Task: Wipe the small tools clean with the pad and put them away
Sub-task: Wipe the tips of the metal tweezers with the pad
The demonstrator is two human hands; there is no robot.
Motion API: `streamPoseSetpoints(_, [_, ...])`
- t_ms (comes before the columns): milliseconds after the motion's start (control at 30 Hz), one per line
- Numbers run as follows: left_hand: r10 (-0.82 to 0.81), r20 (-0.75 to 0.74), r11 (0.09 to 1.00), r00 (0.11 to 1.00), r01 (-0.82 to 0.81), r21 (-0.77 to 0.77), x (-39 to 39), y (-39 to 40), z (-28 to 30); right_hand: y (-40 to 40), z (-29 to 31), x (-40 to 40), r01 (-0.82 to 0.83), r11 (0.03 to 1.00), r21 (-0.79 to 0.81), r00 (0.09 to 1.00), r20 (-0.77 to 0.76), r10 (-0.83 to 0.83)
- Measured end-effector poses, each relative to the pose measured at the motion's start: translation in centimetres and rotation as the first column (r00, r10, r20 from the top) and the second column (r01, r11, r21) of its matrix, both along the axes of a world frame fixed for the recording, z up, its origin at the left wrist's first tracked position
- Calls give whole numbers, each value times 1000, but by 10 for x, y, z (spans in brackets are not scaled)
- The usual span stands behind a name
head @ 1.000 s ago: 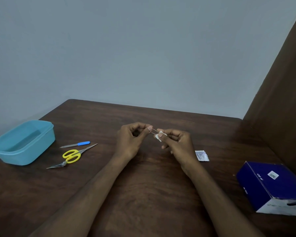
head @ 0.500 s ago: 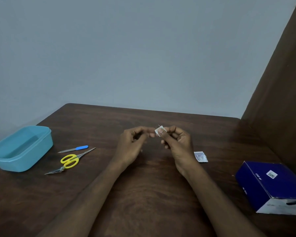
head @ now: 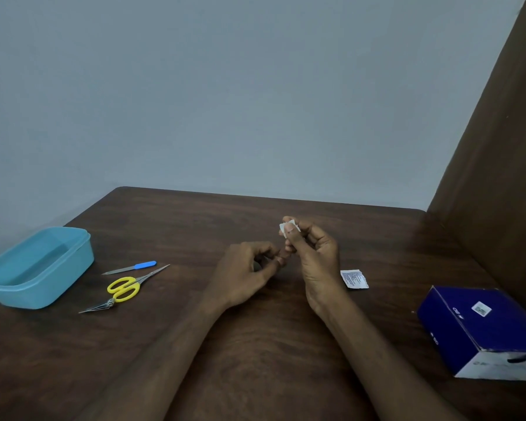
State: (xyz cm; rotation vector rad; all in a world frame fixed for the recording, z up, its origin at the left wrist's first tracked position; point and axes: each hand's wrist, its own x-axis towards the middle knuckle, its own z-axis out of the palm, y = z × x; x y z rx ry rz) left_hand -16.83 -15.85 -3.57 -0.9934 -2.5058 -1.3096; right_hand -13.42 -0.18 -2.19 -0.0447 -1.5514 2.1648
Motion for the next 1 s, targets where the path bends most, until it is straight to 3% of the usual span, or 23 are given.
streamPoseSetpoints(167, [-41,-19,999,999,40,-13,4,1,2,-5,2,4,-13,1000,-21,1000,-21,12])
streamPoseSetpoints(300, [-101,12,991,995,100,91,6,3,6,-17,3,7,-45,997,-66,999,-15,45])
streamPoseSetpoints(467, [-45,27,978,999,39,206,6,5,7,-26,5,9,-69,994,-89,997,-21,68])
streamPoseSetpoints(700, [-130,77,989,989,124,75,9,3,10,-6,11,8,54,998,-19,997,60,-53])
streamPoseSetpoints(867, [-27,88,994,996,17,111,10,3,10,9,15,5,99,987,-127,993,-47,-106])
streamPoseSetpoints(1000, [116,80,965,990,-131,227,8,3,10,11,7,5,32,993,-118,998,-50,-38])
